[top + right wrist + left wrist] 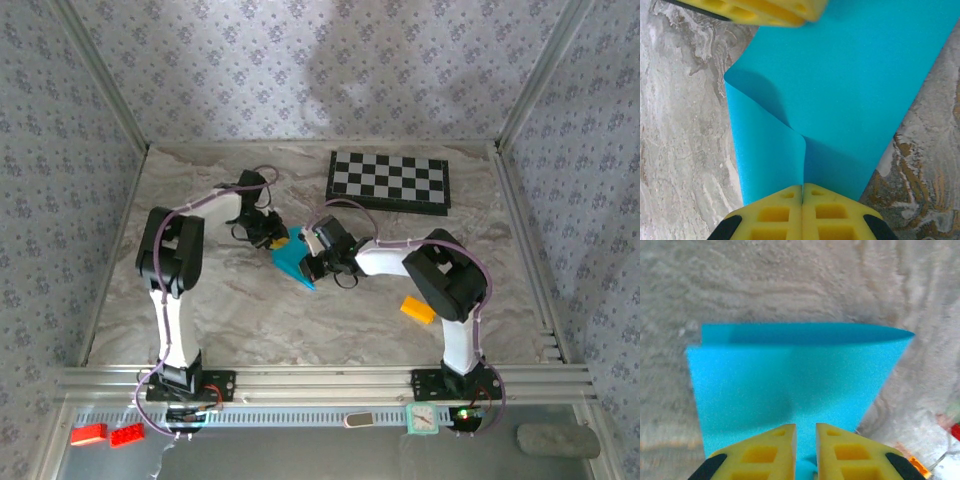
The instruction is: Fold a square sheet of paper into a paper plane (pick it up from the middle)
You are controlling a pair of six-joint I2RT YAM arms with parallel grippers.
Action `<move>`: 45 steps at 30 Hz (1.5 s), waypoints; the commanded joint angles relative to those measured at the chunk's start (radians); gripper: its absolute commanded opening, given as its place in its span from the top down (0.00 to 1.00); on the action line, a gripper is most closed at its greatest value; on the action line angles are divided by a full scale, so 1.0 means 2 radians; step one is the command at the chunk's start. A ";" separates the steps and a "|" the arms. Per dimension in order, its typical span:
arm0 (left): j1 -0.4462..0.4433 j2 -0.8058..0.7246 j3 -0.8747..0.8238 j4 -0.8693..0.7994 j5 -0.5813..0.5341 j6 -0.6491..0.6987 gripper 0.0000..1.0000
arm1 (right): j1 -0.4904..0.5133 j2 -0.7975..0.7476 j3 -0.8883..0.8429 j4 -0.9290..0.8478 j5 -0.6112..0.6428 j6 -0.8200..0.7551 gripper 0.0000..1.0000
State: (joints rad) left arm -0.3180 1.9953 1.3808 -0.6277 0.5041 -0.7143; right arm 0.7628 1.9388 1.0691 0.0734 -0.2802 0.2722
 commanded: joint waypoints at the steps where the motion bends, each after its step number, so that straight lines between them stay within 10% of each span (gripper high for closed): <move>1: 0.009 -0.069 -0.040 0.037 0.005 -0.046 0.79 | -0.006 0.017 0.011 -0.039 0.001 0.029 0.94; 17: -0.032 -0.200 -0.272 0.286 0.036 -0.234 0.80 | -0.007 0.032 0.057 -0.094 -0.013 0.075 0.94; 45: -0.045 -0.130 -0.255 0.252 0.030 -0.188 0.86 | -0.012 0.044 0.079 -0.114 -0.021 0.075 0.93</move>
State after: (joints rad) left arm -0.4061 1.7229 0.8402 -0.0952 0.5602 -1.1252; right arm 0.7437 1.9995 1.2121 -0.0994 -0.3187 0.4114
